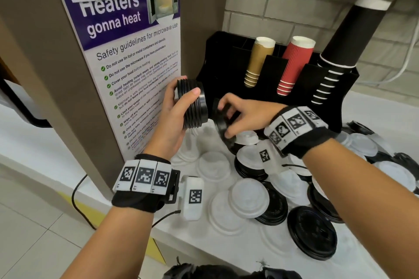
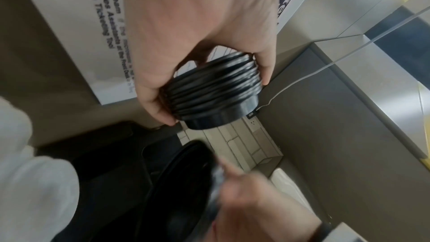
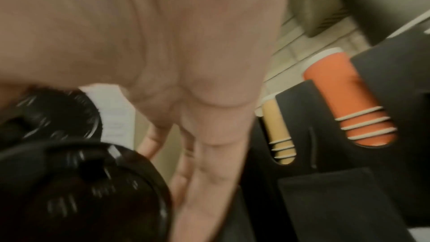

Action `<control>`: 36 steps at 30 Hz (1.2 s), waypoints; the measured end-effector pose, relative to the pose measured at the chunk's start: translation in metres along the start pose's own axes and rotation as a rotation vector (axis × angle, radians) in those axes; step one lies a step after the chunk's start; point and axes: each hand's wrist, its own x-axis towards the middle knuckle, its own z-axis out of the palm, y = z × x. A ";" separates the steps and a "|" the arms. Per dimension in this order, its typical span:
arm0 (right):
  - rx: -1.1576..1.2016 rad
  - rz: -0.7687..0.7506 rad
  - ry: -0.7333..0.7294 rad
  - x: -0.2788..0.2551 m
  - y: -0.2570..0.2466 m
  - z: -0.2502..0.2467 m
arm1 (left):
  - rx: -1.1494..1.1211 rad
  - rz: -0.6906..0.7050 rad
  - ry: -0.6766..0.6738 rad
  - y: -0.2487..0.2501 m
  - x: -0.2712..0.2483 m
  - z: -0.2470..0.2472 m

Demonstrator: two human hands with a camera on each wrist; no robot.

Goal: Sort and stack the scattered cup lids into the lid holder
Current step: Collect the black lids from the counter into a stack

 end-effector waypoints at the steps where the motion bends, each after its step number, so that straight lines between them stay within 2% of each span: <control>1: 0.170 -0.049 0.046 -0.007 0.002 -0.002 | 0.011 -0.010 -0.008 -0.004 -0.001 0.002; 3: 0.432 -0.133 0.121 -0.019 0.006 0.000 | 0.030 -0.033 -0.032 -0.011 -0.003 0.007; 5: 0.515 -0.175 0.157 -0.026 0.007 0.006 | 0.026 -0.055 -0.066 -0.018 -0.004 0.014; 10: 0.523 -0.195 0.237 -0.034 0.011 0.010 | 0.015 -0.084 -0.130 -0.026 -0.003 0.026; 13: 0.509 -0.219 0.232 -0.039 0.018 0.004 | 0.016 -0.111 -0.178 -0.030 -0.003 0.031; 20: 0.542 -0.281 0.278 -0.043 0.027 0.001 | -0.040 -0.089 -0.129 -0.040 -0.002 0.047; 26: 0.518 -0.246 0.251 -0.041 0.032 -0.002 | -0.026 -0.120 -0.159 -0.044 -0.003 0.045; 28: 0.402 -0.129 0.229 -0.039 0.036 -0.006 | -0.031 -0.106 -0.121 -0.042 -0.001 0.042; 29: 0.266 -0.053 0.188 -0.037 0.039 -0.008 | -0.036 -0.097 -0.104 -0.041 0.000 0.041; 32: -0.286 0.175 -0.067 -0.032 0.050 -0.006 | -0.042 -0.087 -0.080 -0.036 0.003 0.035; 34: -0.467 0.245 -0.174 -0.028 0.055 0.005 | -0.041 -0.087 -0.082 -0.034 0.003 0.032; 36: -0.533 0.247 -0.179 -0.023 0.057 0.014 | -0.036 -0.083 -0.087 -0.032 0.004 0.031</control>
